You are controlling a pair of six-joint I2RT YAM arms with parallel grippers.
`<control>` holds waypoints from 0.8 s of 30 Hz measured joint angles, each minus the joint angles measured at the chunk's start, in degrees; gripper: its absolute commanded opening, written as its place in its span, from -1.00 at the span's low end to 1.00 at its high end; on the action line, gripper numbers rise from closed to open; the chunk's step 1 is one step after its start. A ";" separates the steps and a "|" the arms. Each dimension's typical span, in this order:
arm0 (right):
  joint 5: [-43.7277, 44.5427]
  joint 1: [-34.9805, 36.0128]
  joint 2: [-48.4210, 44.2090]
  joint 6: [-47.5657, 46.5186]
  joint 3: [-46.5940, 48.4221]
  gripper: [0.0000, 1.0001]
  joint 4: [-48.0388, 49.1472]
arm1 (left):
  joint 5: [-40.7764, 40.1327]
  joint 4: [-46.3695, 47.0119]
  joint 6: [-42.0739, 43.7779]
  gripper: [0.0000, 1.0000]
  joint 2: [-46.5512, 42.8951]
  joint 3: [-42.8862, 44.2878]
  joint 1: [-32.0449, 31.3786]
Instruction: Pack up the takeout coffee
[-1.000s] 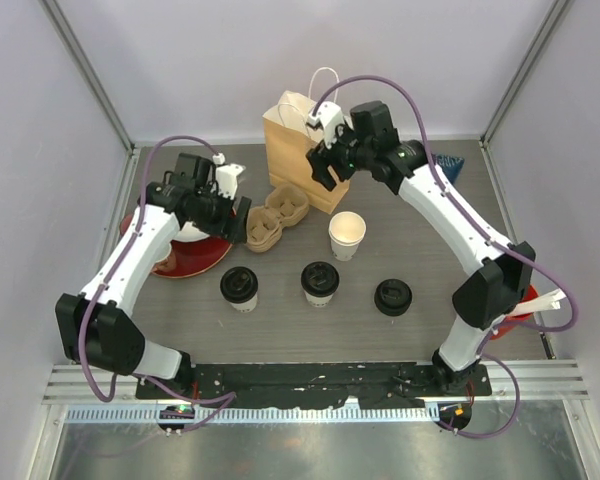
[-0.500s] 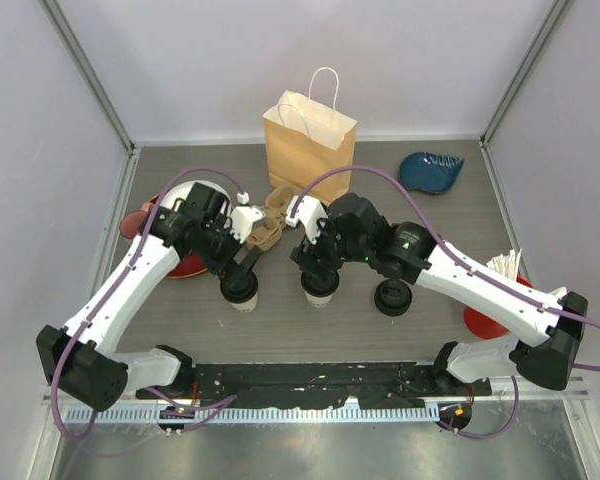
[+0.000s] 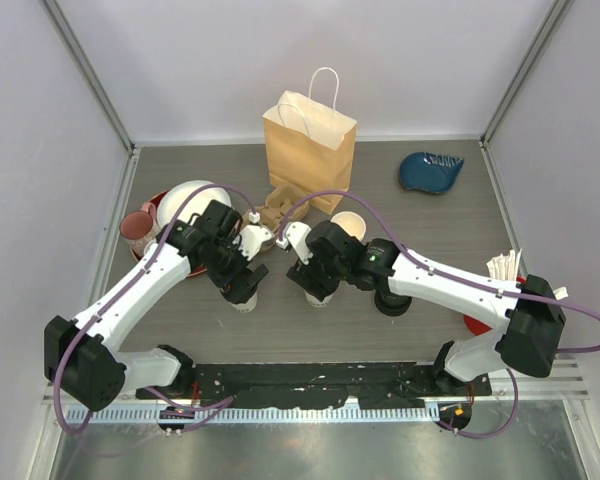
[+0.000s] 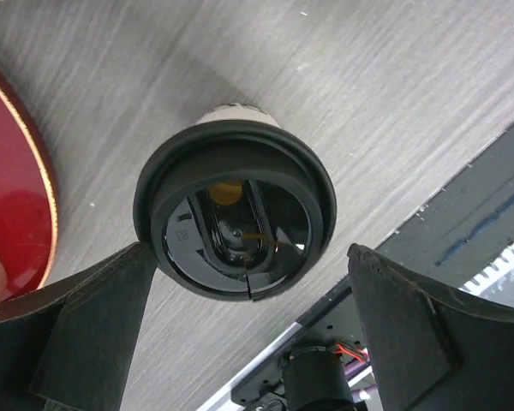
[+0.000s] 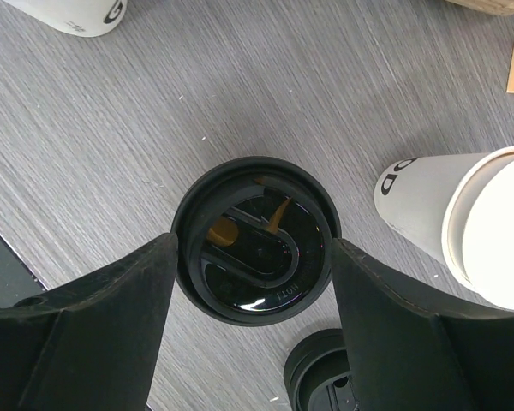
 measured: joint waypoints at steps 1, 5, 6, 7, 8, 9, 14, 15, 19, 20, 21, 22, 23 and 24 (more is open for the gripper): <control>0.37 0.04 0.00 0.09 -0.33 0.49 0.44 | -0.74 0.63 0.02 0.99 0.11 -0.33 -0.09; 1.70 0.26 -0.02 0.57 -1.38 0.39 1.57 | -3.19 3.37 -0.02 0.84 0.55 -0.98 -0.09; 1.97 0.26 -0.02 0.68 -1.70 0.38 1.81 | -3.93 4.07 -0.02 0.80 0.76 -1.20 -0.11; 2.19 0.26 -0.02 0.83 -2.10 0.36 2.08 | -4.35 4.52 -0.07 0.73 0.94 -1.31 -0.11; 2.45 0.26 -0.02 1.01 -2.60 0.34 2.25 | -4.57 5.07 -0.04 0.70 1.14 -1.36 -0.11; 2.67 0.26 -0.02 1.25 -3.04 0.34 2.40 | -4.63 5.42 -0.04 0.66 1.20 -1.36 -0.11; 3.15 0.28 -0.92 1.97 -4.15 0.31 3.58 | -4.22 6.05 0.50 0.51 1.33 -1.38 -0.17; 3.13 0.28 -1.20 2.12 -4.44 0.31 3.65 | -4.09 6.01 0.63 0.46 1.33 -1.38 -0.20; 3.13 0.66 -2.93 2.78 -5.99 0.28 3.89 | -3.39 5.51 0.98 0.46 1.22 -1.38 -1.20; 3.15 0.83 -3.23 2.82 -6.32 0.28 3.96 | -3.43 5.27 1.03 0.46 1.16 -1.38 -1.90; 3.21 1.05 -3.45 2.86 -6.49 0.27 3.93 | -3.45 4.96 1.07 0.46 1.05 -1.38 -2.73; 3.37 1.16 -3.52 2.89 -6.54 0.25 3.93 | -3.45 4.76 1.09 0.45 0.98 -1.44 -3.50; 3.69 1.33 -3.52 2.99 -6.56 0.25 3.93 | -3.63 4.72 1.16 0.43 0.85 -1.55 -4.35; 4.04 1.40 -3.52 3.10 -6.58 0.24 3.91 | -4.11 4.79 1.27 0.42 0.70 -1.75 -5.22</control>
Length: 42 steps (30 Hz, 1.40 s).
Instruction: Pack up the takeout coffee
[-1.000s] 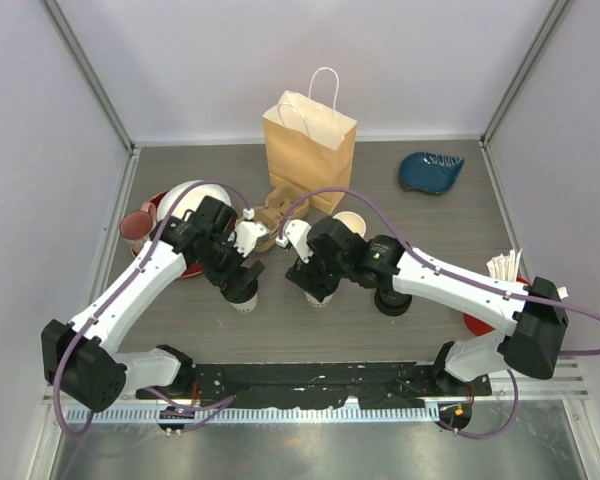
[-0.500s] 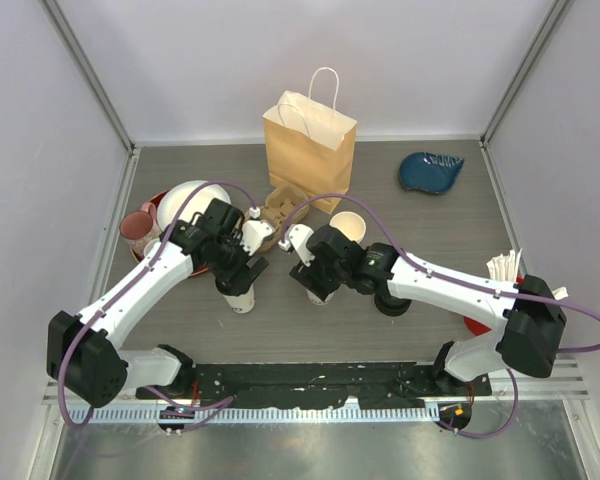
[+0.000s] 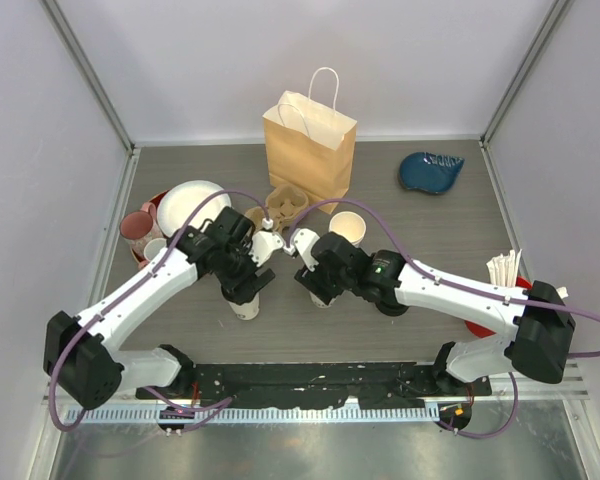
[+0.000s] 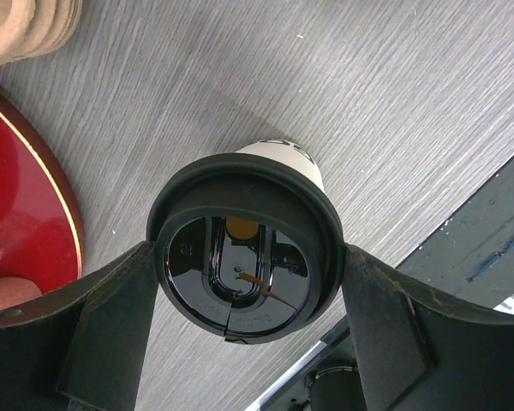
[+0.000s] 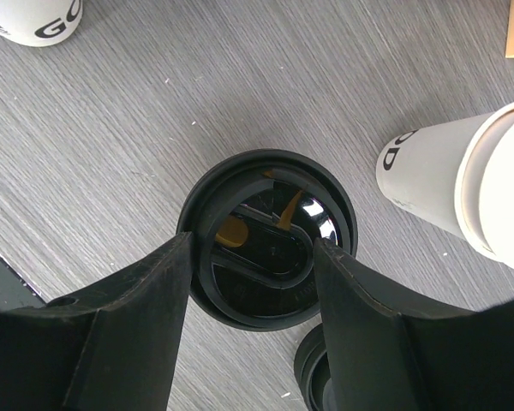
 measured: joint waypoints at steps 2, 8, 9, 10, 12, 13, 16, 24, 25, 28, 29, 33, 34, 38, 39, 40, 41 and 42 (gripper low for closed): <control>0.96 0.04 0.00 0.39 0.00 0.23 -0.20 | -1.66 0.28 0.22 0.39 -0.70 -0.66 -1.49; 4.52 0.04 -0.02 2.80 0.00 0.23 -0.72 | -6.97 1.27 0.52 0.28 -2.38 -2.47 -6.01; 5.16 0.04 -0.02 3.08 0.00 0.23 -0.79 | -8.35 1.49 0.79 0.27 -2.60 -2.86 -6.43; 5.92 0.04 -0.02 3.63 0.00 0.23 -0.87 | -9.97 1.86 1.01 0.27 -2.71 -3.28 -6.49; 7.43 0.02 -0.04 4.74 0.00 0.24 -1.20 | -13.03 3.19 1.16 0.22 -2.80 -4.00 -6.45; 8.02 0.02 -0.04 5.35 0.00 0.23 -1.40 | -14.01 3.76 1.14 0.22 -2.95 -4.24 -6.45; 9.70 -0.28 -0.07 7.26 0.00 0.23 -1.99 | -18.32 6.21 1.40 0.21 -3.78 -5.64 -6.43; 11.63 -5.14 -2.32 12.63 -1.36 0.22 -4.20 | -23.85 12.76 4.46 0.18 -4.50 -8.46 -1.57; 11.76 -6.08 -3.08 13.29 -1.81 0.22 -4.79 | -23.80 13.22 5.03 0.19 -4.42 -8.52 -0.28; 11.98 -9.38 -5.18 14.91 -2.78 0.22 -6.80 | -22.47 14.49 6.25 0.19 -4.04 -8.57 2.21; 11.98 -10.19 -5.77 15.37 -3.02 0.22 -7.32 | -21.94 14.82 6.80 0.18 -3.91 -8.57 2.60; 12.26 -13.73 -6.62 16.33 -3.48 0.22 -8.26 | -20.11 15.21 7.65 0.19 -3.52 -8.04 3.89; 12.44 -14.23 -6.64 16.41 -3.54 0.22 -8.33 | -19.67 15.23 7.85 0.20 -3.37 -7.89 4.11; 12.61 -15.28 -6.64 16.35 -3.56 0.22 -8.35 | -18.36 15.26 8.92 0.27 -2.89 -7.50 4.33; 12.57 -15.58 -6.64 16.26 -3.58 0.22 -8.31 | -18.16 15.26 9.03 0.27 -2.82 -7.43 4.37; 12.55 -15.93 -6.64 16.22 -3.61 0.22 -8.22 | -17.88 15.26 9.18 0.28 -2.78 -7.37 4.48; 12.50 -16.33 -6.64 16.17 -3.63 0.22 -8.09 | -17.59 15.26 9.31 0.28 -2.75 -7.30 4.59; 12.46 -16.68 -6.64 16.09 -3.65 0.23 -7.96 | -17.44 15.26 9.42 0.28 -2.75 -7.30 4.66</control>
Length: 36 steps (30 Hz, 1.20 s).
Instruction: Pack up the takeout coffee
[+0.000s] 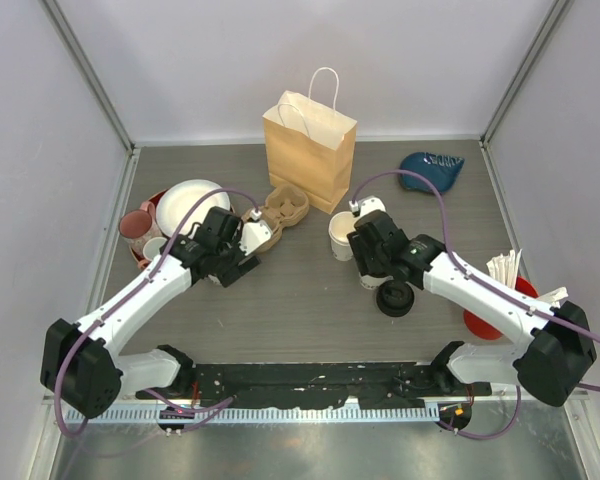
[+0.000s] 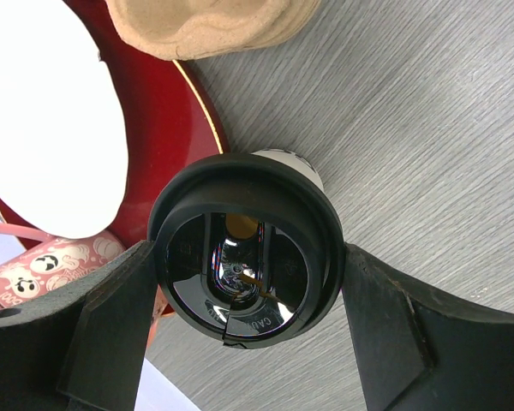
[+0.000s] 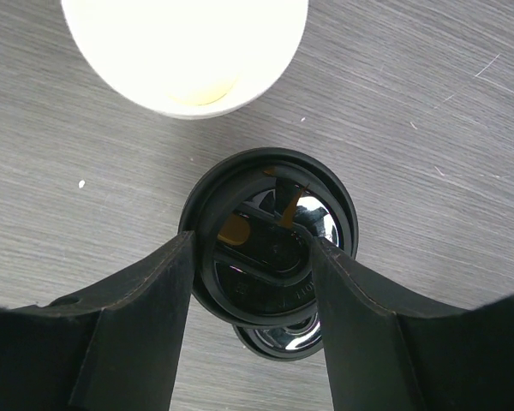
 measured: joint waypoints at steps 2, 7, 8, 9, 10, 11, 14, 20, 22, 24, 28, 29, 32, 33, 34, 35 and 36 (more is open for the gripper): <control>-0.46 -1.46 0.00 -0.39 -0.22 0.22 0.70 | 0.42 0.02 0.52 0.27 0.00 0.02 0.04; -1.73 -5.90 0.04 -1.62 -0.31 0.22 2.47 | 2.45 -0.28 0.76 0.27 0.00 0.15 0.90; -2.05 -6.75 0.15 -1.81 -0.33 0.23 2.78 | 2.71 -0.33 0.76 0.27 0.00 0.20 1.14; -2.43 -7.54 0.35 -2.03 -0.31 0.23 3.13 | 2.99 -0.37 0.76 0.27 0.00 0.24 1.42; -2.78 -8.22 0.68 -2.34 -0.33 0.23 3.50 | 3.19 -0.39 0.76 0.27 0.00 0.24 1.57; -3.10 -8.81 1.03 -2.71 -0.33 0.25 3.96 | 3.39 -0.42 0.76 0.29 -0.02 0.24 1.79; -3.69 -9.88 1.66 -3.19 -0.33 0.36 5.55 | 3.82 -0.39 0.81 0.35 -0.04 0.24 2.21; -5.03 -10.38 1.77 -3.96 -0.33 0.62 6.40 | 4.20 -0.76 0.81 0.56 -0.15 0.37 2.58; -5.27 -10.38 1.77 -4.20 -0.31 0.65 6.38 | 4.39 -1.42 0.76 0.62 -0.15 0.59 2.62; -5.53 -10.38 1.77 -4.37 -0.28 0.68 6.36 | 4.87 -2.45 0.74 0.68 -0.15 0.96 2.62; -6.40 -10.38 1.75 -4.87 0.20 0.71 5.92 | 5.95 -5.01 0.55 0.99 -0.15 1.70 2.62; -6.73 -10.38 1.73 -5.09 0.50 0.71 5.57 | 6.10 -5.66 0.48 0.99 -0.15 1.88 2.62; -7.41 -10.38 1.22 -6.03 1.51 0.71 4.52 | 6.36 -7.96 0.20 1.00 -0.15 2.19 2.62; -7.45 -10.43 0.92 -6.32 1.88 0.71 4.33 | 6.36 -8.50 0.20 1.00 -0.15 2.23 2.62; -7.65 -10.43 0.50 -6.62 2.40 0.71 4.04 | 6.34 -9.29 0.17 1.00 -0.15 2.25 2.62; -7.69 -10.43 0.24 -6.86 2.73 0.71 4.00 | 6.34 -9.49 0.17 1.00 -0.15 2.25 2.62; -7.85 -10.43 0.02 -7.13 3.21 0.71 3.87 | 6.32 -9.70 0.17 1.00 -0.15 2.27 2.62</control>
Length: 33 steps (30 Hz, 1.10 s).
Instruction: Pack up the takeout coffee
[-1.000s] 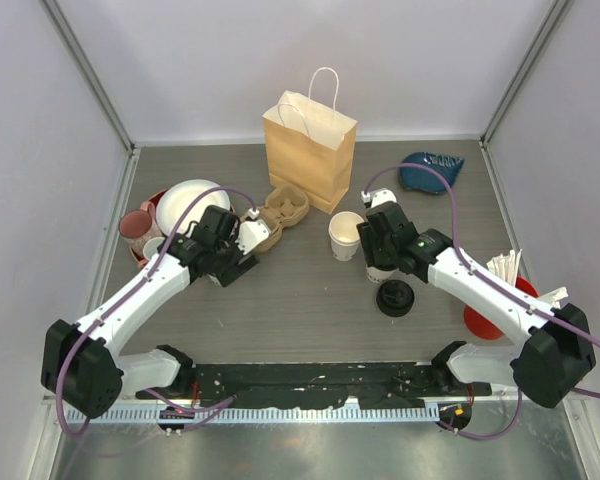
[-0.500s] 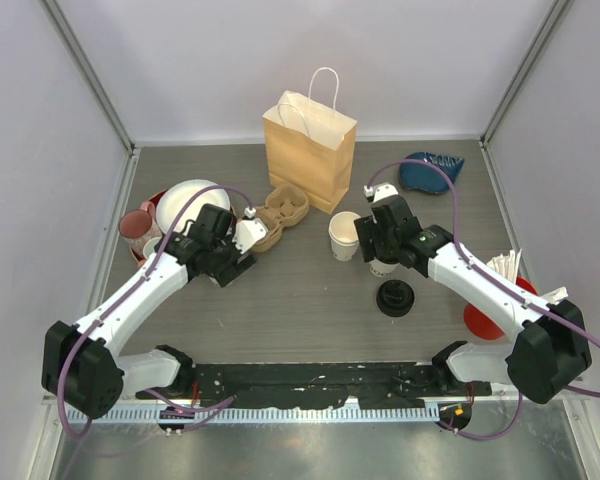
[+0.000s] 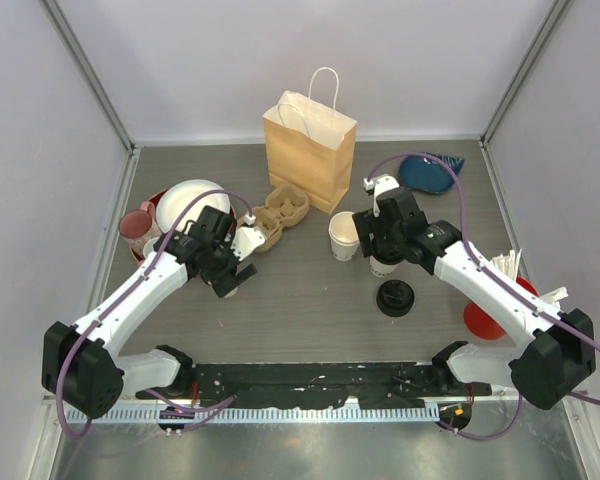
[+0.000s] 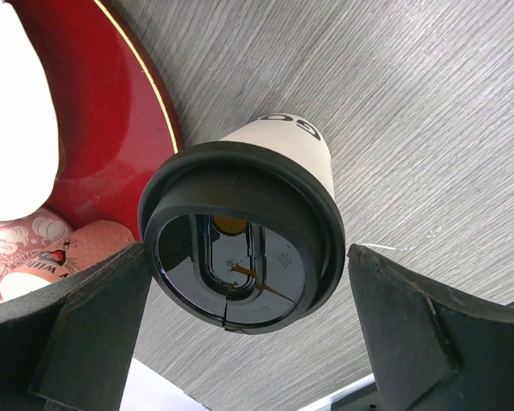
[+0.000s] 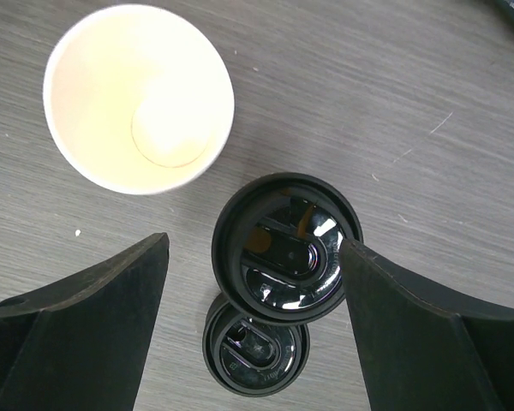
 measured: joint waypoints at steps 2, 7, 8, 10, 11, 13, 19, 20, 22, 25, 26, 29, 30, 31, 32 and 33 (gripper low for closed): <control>-0.22 0.00 -0.20 -0.33 0.87 0.72 -0.13 | -0.02 -0.15 0.00 0.99 0.00 0.04 0.00; -2.75 -0.04 -0.31 -1.90 2.93 0.69 -0.81 | 0.00 -2.54 -0.33 1.00 0.07 2.25 0.00; -3.43 -0.04 -0.31 -2.49 3.76 0.69 -1.07 | 0.04 -3.26 -0.63 1.00 0.15 3.67 0.00; -4.68 -0.04 -0.28 -3.76 5.99 0.68 -1.27 | 0.37 -4.04 -0.96 1.00 0.24 6.34 0.00; -5.38 -0.04 -0.11 -4.79 7.98 0.68 -1.55 | 0.48 -4.44 -1.14 1.00 0.26 7.89 0.00; -7.34 -0.07 0.74 -6.80 12.85 0.68 -1.20 | 0.48 -5.03 -1.55 1.00 0.31 10.71 0.00; -15.28 -0.07 13.05 -16.46 35.36 0.68 1.62 | 1.40 -6.97 -4.24 1.00 0.28 18.08 0.96; -16.35 -0.07 16.31 -18.40 39.60 0.69 2.03 | 1.92 -6.99 -4.66 1.00 0.22 19.06 1.46; -18.23 -0.07 22.88 -21.53 47.32 0.68 1.36 | 2.78 -6.84 -5.64 1.00 0.13 20.35 2.45; -20.41 -0.22 34.60 -25.88 59.63 0.63 -1.53 | 3.72 -6.84 -6.69 0.99 -0.15 20.76 3.56; -20.90 -0.35 38.45 -27.02 63.28 0.61 -2.84 | 3.93 -6.82 -6.97 0.99 -0.15 20.76 3.82; -21.59 -0.79 48.19 -30.29 72.32 0.46 -7.67 | 4.37 -6.80 -7.21 0.99 -0.15 20.76 4.26; -21.59 -1.01 50.73 -31.19 74.36 0.24 -9.25 | 4.46 -6.82 -7.21 0.99 -0.15 20.76 4.37; -21.55 -1.25 52.81 -31.95 75.65 0.10 -10.58 | 4.55 -6.82 -7.21 1.00 -0.15 20.74 4.42; -21.51 -1.46 54.01 -32.57 76.15 -0.04 -11.45 | 4.55 -6.82 -7.19 0.99 -0.15 20.74 4.48; -21.38 -1.75 55.15 -33.20 76.35 -0.23 -12.35 | 4.55 -6.82 -7.19 0.99 -0.17 20.74 4.52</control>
